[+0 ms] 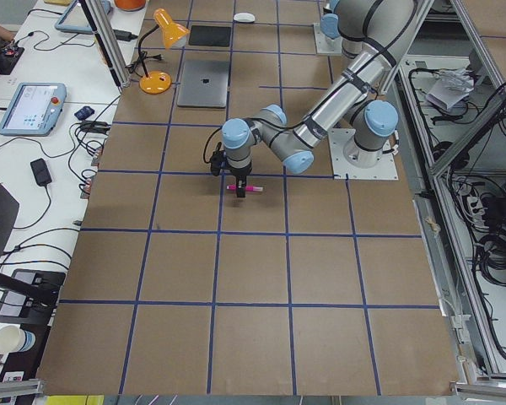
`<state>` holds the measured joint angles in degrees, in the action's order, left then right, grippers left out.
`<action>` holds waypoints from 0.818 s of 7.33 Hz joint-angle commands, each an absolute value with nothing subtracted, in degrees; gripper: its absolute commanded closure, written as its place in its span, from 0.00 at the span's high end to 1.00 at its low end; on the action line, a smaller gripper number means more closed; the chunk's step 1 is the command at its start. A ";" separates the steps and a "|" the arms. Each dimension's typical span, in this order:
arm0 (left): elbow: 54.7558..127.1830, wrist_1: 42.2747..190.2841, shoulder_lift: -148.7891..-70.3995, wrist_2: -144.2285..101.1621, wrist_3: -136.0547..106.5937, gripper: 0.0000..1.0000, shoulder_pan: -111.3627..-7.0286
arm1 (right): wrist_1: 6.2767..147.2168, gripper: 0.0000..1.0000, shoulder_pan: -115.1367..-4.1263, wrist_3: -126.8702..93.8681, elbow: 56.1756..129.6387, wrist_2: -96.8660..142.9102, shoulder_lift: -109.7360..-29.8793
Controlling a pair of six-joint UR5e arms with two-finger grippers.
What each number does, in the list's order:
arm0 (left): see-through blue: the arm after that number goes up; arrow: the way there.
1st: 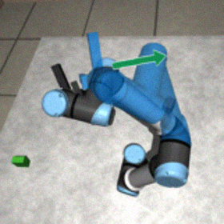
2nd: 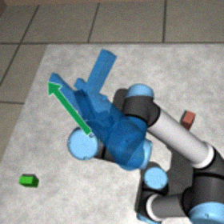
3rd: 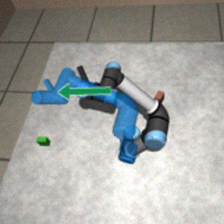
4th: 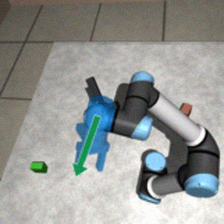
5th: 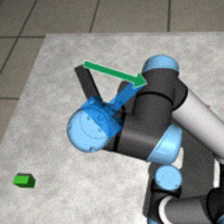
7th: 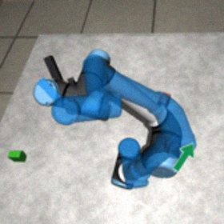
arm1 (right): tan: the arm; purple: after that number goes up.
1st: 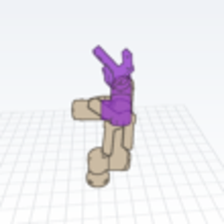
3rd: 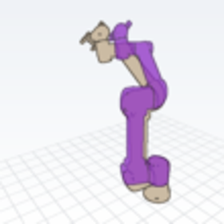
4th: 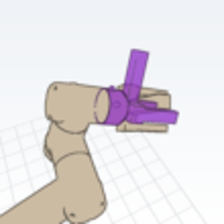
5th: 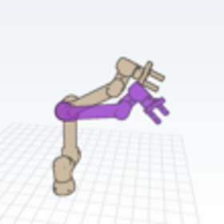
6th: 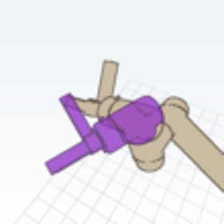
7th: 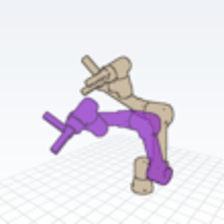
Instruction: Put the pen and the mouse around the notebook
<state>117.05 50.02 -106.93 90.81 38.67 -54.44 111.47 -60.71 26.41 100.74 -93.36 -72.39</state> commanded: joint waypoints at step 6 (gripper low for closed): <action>122.43 40.78 -107.66 90.79 38.41 0.58 -54.58 | 123.75 1.00 -63.81 25.58 108.53 -95.98 -66.09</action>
